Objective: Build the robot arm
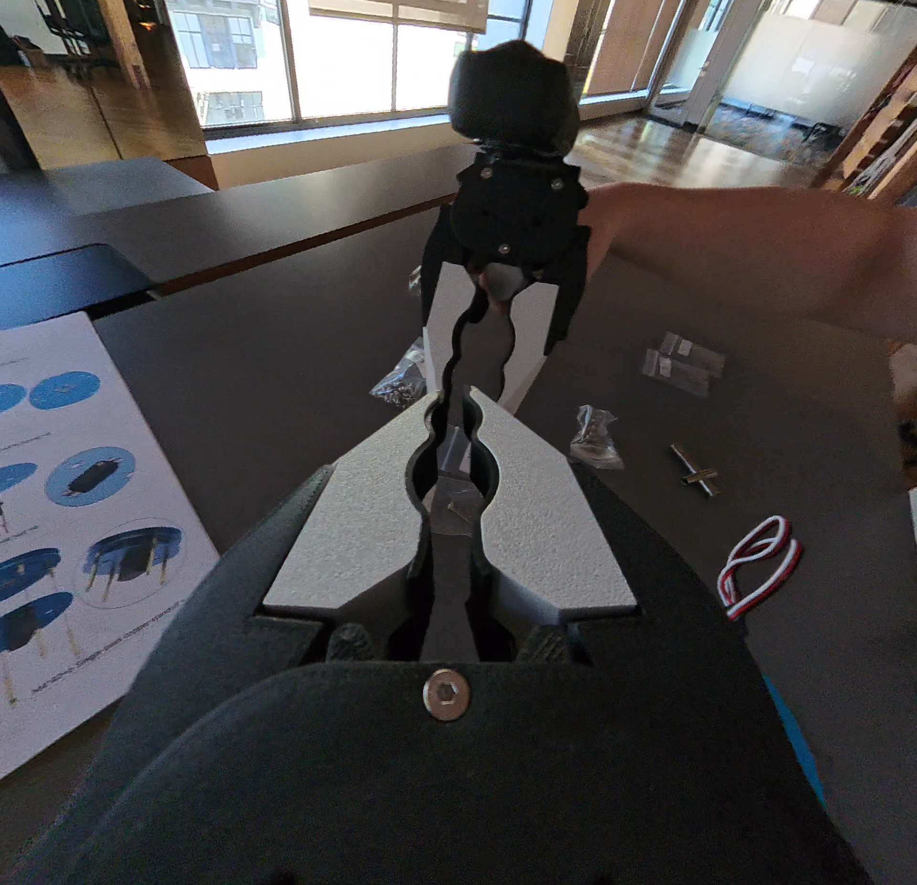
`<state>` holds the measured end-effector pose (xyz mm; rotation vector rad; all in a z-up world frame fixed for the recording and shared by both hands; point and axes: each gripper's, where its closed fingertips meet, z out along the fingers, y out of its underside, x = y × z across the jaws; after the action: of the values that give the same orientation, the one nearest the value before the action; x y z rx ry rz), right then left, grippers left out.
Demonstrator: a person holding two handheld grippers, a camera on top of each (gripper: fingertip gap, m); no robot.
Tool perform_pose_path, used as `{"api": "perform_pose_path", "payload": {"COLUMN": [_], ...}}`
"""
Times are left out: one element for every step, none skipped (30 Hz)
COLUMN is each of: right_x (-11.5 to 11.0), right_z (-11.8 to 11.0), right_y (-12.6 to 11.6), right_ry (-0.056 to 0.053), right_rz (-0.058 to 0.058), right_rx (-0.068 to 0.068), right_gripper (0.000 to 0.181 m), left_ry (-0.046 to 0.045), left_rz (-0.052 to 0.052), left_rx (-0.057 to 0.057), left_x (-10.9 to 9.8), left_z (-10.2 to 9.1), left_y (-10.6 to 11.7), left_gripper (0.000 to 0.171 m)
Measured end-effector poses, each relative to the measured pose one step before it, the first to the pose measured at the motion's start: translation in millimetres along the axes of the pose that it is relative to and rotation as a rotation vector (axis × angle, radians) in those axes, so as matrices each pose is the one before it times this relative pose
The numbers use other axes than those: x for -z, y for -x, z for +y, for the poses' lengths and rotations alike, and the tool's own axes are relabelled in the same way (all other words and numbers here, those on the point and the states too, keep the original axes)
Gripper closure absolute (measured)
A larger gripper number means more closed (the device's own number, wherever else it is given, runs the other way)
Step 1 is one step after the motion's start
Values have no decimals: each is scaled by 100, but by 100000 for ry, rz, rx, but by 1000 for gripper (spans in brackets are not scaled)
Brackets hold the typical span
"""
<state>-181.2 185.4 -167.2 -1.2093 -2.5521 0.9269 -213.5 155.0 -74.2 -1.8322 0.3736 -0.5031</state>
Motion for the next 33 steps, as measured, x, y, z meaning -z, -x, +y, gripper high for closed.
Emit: {"api": "perform_pose_path", "payload": {"right_x": [-125, -234, -287, -296, -248, -98, -19, 4, 10, -17, 47, 182, 340, 511, 679, 728, 651, 440, 72, -342, -651, -754, -645, -457, -255, -45, -86, -56, -76, -43, 2, -13, -49], "right_z": [-50, 75, 305, 294, 168, -69, -27, -19, 19, 71, 61, 65, -47, -130, -197, -233, -148, -31, 64, 133, 259, 416, 495, 358, 65, -334, 41, -52, -14, -37, 5, 29, -13], "right_y": [-83, -38, -69, -99, -4, 74, -5, 1, 234, 168, 82, 7, -101, -199, -149, -92, -133, -215, -132, 49, 89, 33, -165, -351, -135, 156, 198, 201, 144, 43, 5, 231, 242], "right_ry": [408, 1172, 2437, 1991, 725, -565, -310, -424, -330, 41, 62, 256, -448, -1208, -2099, -2788, -2546, -1863, -1095, -251, 1162, 2758, 3800, 2889, 487, -2434, -90, -925, -937, -912, 46, 479, 117], "right_rz": [-1481, -997, -68, 822, 287, -558, -187, 189, -690, 48, 696, 1377, 2442, 3601, 3744, 3634, 3748, 3599, 1632, -1055, -2305, -2228, -743, 842, -175, -1700, -1750, -1032, -211, 685, 468, -1120, -979], "right_rx": [-2200, -1652, 86, 1372, 977, -529, -916, 80, 1007, 833, 50, -370, -386, -268, 426, 832, 839, 363, -694, -2662, -3934, -3307, -2245, -1549, -952, -1266, -1132, 344, 1804, 2053, 667, -261, -202], "right_gripper": [147, 148, 148, 147, 149, 152, 154, 158, 174, 181, 181, 177, 169, 161, 159, 159, 158, 158, 156, 155, 155, 154, 154, 154, 154, 156, 159, 163, 164, 165, 167, 173, 178], "left_ry": [224, 80, 47, 358, 769, 651, 370, 471, 681, 688, 560, 310, 96, 95, 46, -209, -508, -685, -715, -682, -687, -605, -474, -1621, -3021, -3219, -2887, -2074, -1074, -544, 489, 1811, 2324], "left_rz": [101, -771, -813, -448, 213, 502, 440, 89, -245, -103, 16, 14, -55, -251, -690, -1184, -1356, -1352, -1358, -1189, -1028, -1097, -1502, -1635, -1122, -946, -836, -1409, -2418, -2639, -1969, -1180, -748], "left_rx": [593, -485, -774, -390, 82, 262, 76, -258, -495, -471, -211, -22, 146, 324, 398, 485, 600, 645, 604, 605, 597, 323, 2, 70, 31, 424, 188, -735, -1363, -1510, -1252, -1053, -1547], "left_x": [43, 50, 20, -35, -85, -85, -80, -70, -70, -68, -57, -35, -19, 10, 34, 81, 95, 116, 119, 119, 131, 175, 275, 412, 512, 564, 572, 577, 574, 559, 564, 581, 587], "left_z": [35, 49, 53, 78, 107, 125, 87, 85, 100, 110, 105, 69, 35, 15, 14, -15, -49, -68, -83, -81, -100, -96, -164, -387, -608, -700, -733, -739, -805, -953, -991, -946, -932], "left_y": [33, 116, 100, 67, -25, -83, -98, -50, -1, -12, -25, -15, 11, 80, 166, 261, 304, 328, 342, 321, 294, 305, 365, 385, 326, 348, 365, 490, 667, 703, 640, 547, 502], "left_gripper": [167, 167, 167, 167, 167, 167, 167, 167, 166, 167, 167, 167, 166, 166, 166, 166, 166, 167, 167, 167, 167, 167, 167, 167, 167, 167, 167, 167, 167, 167, 167, 167, 167]}}
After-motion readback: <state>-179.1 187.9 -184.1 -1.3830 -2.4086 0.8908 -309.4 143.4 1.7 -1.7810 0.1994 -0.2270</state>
